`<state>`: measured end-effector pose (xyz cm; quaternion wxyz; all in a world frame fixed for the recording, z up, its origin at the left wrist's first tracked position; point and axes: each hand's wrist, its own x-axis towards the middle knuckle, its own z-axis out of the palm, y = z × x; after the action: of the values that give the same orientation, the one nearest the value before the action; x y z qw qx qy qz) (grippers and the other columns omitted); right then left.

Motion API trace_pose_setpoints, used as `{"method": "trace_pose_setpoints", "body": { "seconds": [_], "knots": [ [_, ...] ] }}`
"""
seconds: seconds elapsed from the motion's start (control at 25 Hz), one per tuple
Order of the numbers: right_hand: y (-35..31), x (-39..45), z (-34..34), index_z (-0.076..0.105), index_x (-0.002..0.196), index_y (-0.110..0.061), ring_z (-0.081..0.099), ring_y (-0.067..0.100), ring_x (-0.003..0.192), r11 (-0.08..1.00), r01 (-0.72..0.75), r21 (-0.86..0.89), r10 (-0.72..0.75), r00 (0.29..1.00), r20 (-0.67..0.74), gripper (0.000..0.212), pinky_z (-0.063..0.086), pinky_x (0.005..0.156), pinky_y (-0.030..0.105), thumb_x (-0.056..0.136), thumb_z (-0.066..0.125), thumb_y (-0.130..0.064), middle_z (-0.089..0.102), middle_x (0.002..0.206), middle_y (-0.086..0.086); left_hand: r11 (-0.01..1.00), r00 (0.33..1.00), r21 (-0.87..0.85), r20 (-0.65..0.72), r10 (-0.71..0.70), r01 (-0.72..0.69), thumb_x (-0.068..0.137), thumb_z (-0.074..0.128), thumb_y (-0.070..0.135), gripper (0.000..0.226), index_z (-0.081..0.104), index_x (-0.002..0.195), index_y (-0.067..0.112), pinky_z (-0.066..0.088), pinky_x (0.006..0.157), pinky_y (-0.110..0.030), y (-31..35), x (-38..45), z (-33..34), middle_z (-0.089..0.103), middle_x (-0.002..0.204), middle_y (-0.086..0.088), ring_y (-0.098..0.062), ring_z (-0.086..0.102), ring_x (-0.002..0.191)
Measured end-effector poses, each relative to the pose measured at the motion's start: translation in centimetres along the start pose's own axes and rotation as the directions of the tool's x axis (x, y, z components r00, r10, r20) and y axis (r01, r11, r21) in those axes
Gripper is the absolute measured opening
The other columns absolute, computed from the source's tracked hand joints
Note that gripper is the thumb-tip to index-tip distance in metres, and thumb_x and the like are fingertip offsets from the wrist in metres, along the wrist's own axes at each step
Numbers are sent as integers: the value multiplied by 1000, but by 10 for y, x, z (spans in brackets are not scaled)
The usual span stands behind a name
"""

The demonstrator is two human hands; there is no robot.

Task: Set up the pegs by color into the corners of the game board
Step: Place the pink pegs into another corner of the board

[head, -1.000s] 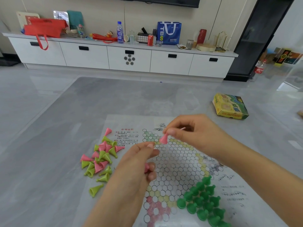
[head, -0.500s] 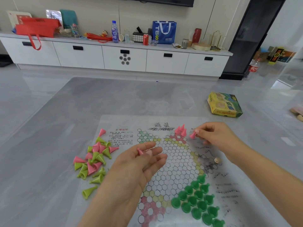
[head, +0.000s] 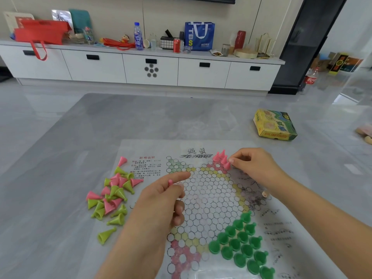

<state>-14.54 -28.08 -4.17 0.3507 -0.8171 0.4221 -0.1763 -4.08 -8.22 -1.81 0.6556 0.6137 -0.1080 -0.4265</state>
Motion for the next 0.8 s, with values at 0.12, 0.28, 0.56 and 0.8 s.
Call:
{"method": "trace_pose_setpoints", "body": {
  "seconds": [0.12,0.28,0.56,0.8],
  "knots": [
    [-1,-2,0,70,67,-25,53,8,66,999,19,-32,-18,1000,21,18,41,64,21,83,62,-21,69,72,-9,998,998,-46,-41,-52,50,85,38,-3,35,68,87,16,28,31,-16,3,3,2,47,68,-5,-9,37,36],
    [-2,-3,0,70,68,-26,53,-2,68,997,49,-62,-47,999,26,18,36,61,13,84,61,-21,65,70,-19,994,997,-71,-8,-80,79,86,33,-2,35,66,86,13,26,32,-13,7,2,4,45,69,-5,-10,35,34],
    [2,-1,2,73,73,-23,61,3,85,996,67,-61,-66,998,5,15,44,78,19,83,62,-22,72,82,-12,990,995,-101,19,-97,98,86,32,0,34,64,88,11,25,32,-13,7,1,3,46,67,-5,-11,34,34],
    [1,0,2,73,75,-23,61,6,86,989,82,-121,-79,997,27,17,44,77,21,85,59,-23,71,84,-12,991,996,-92,11,-94,95,87,32,-2,35,64,93,12,27,31,-14,5,2,2,48,69,-6,-9,36,32]
  ]
}}
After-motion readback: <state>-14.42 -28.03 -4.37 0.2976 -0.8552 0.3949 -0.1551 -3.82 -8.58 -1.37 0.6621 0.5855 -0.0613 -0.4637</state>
